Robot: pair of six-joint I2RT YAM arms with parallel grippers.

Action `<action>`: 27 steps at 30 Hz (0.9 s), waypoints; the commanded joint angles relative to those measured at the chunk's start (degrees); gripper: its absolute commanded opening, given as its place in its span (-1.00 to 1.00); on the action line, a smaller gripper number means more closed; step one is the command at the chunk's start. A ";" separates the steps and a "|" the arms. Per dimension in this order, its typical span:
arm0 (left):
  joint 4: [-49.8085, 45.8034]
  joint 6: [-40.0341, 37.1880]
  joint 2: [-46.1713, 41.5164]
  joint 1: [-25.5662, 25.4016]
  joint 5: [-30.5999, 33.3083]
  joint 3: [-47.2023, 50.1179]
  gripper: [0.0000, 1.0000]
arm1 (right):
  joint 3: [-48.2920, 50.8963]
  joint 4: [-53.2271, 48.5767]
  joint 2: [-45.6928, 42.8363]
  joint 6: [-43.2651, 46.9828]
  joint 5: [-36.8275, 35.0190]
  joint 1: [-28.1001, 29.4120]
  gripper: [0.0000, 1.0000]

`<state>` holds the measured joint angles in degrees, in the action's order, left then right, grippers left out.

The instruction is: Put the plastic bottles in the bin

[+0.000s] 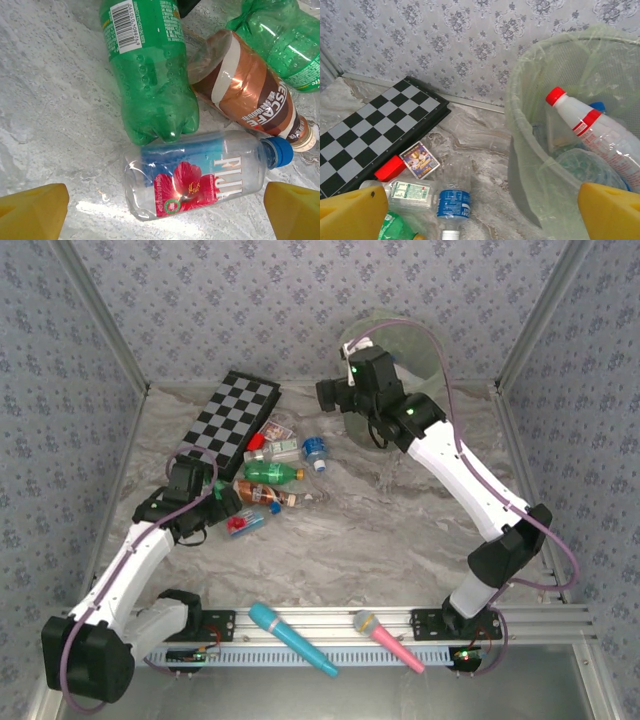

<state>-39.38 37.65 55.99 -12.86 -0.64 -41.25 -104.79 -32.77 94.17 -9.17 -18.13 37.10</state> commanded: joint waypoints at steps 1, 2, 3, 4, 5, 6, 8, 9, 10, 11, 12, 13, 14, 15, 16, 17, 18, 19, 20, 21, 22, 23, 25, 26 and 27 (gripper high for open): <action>5.66 -0.15 0.82 0.99 -3.69 0.47 0.99 | 0.73 -0.86 -0.74 -1.38 0.29 0.66 0.99; 6.56 -0.42 1.30 1.21 -3.98 0.86 0.99 | 0.75 -0.95 -0.74 -1.38 0.25 0.78 0.99; 7.26 -0.63 1.77 1.42 -4.13 1.21 1.00 | 0.90 -0.94 -0.74 -1.46 0.11 0.78 0.99; 8.15 -0.97 2.27 1.63 -4.74 1.75 0.99 | 1.07 -0.89 -0.82 -1.54 0.03 0.85 0.99; 9.37 -1.69 2.90 1.91 -6.03 2.24 0.99 | 1.23 -0.82 -0.92 -1.63 0.02 0.83 0.99; 10.26 -2.04 3.60 2.04 -6.80 2.49 0.99 | 1.43 -0.80 -1.00 -1.69 0.02 0.90 0.99; 11.49 -2.77 4.91 2.05 -7.50 2.70 0.99 | 1.65 -0.77 -1.18 -1.82 0.02 0.87 0.99; 11.98 -3.16 5.54 2.05 -7.62 2.84 0.99 | 1.82 -0.80 -1.31 -1.90 0.03 0.94 0.99; 12.30 -3.36 5.98 2.05 -7.53 2.93 0.99 | 1.95 -0.70 -1.44 -2.01 0.03 0.96 0.99; 12.82 -3.66 6.46 1.99 -7.76 3.06 0.99 | 2.21 -0.71 -1.53 -2.15 0.02 0.96 0.99; 13.36 -3.86 6.95 2.05 -7.94 3.19 0.99 | 2.40 -0.67 -1.60 -2.16 0.02 0.95 0.99; 13.73 -3.98 7.28 2.04 -8.17 3.28 1.00 | 2.49 -0.62 -1.70 -2.18 0.02 1.03 0.99; 14.23 -4.04 7.66 2.05 -8.60 3.42 0.99 | 2.50 -0.71 -1.71 -2.25 0.02 1.03 0.99; 14.74 -4.01 8.16 2.04 -9.11 3.46 1.00 | 2.63 -0.78 -1.79 -2.21 0.02 1.04 0.99; 15.18 -3.99 8.55 2.04 -9.91 3.53 1.00 | 2.66 -0.80 -1.80 -2.23 -0.06 1.09 0.99; 15.59 -4.04 9.01 2.03 -11.05 3.63 1.00 | 2.71 -0.80 -1.80 -2.33 -0.15 1.04 0.99; 15.48 -3.91 9.52 2.05 -12.03 3.64 1.00 | 2.83 -0.84 -1.88 -2.30 -0.15 1.04 0.99; 15.30 -3.65 9.74 2.05 -12.68 3.64 0.99 | 2.85 -0.80 -1.84 -2.37 -0.07 1.05 0.99; 15.18 -3.51 9.76 2.05 -13.69 3.76 0.99 | 2.85 -0.88 -1.87 -2.39 -0.06 1.05 0.99; 15.26 -3.31 9.37 1.97 -14.75 4.09 0.99 | 2.84 -0.89 -1.88 -2.37 -0.11 1.04 0.99; 15.27 -3.12 8.92 1.84 -15.45 4.39 1.00 | 2.85 -0.89 -1.89 -2.37 -0.19 1.04 0.99; 15.36 -2.93 8.24 1.59 -16.18 4.87 1.00 | 2.94 -0.89 -1.88 -2.40 -0.24 1.04 0.99; 14.96 -2.37 7.12 1.14 -17.13 5.55 0.99 | 2.95 -0.76 -1.89 -2.41 -0.33 1.05 0.99; 14.61 -2.05 6.56 0.80 -17.70 5.86 0.99 | 3.00 -0.64 -1.89 -2.52 -0.35 1.04 0.99; 14.51 -1.64 5.92 0.41 -18.42 6.19 1.00 | 2.99 -0.62 -1.80 -2.59 -0.25 1.07 0.99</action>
<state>-24.84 35.24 64.23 -11.62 -15.27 -35.55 -102.24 -32.80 94.04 -10.98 -18.17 37.82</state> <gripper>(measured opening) 0.997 0.996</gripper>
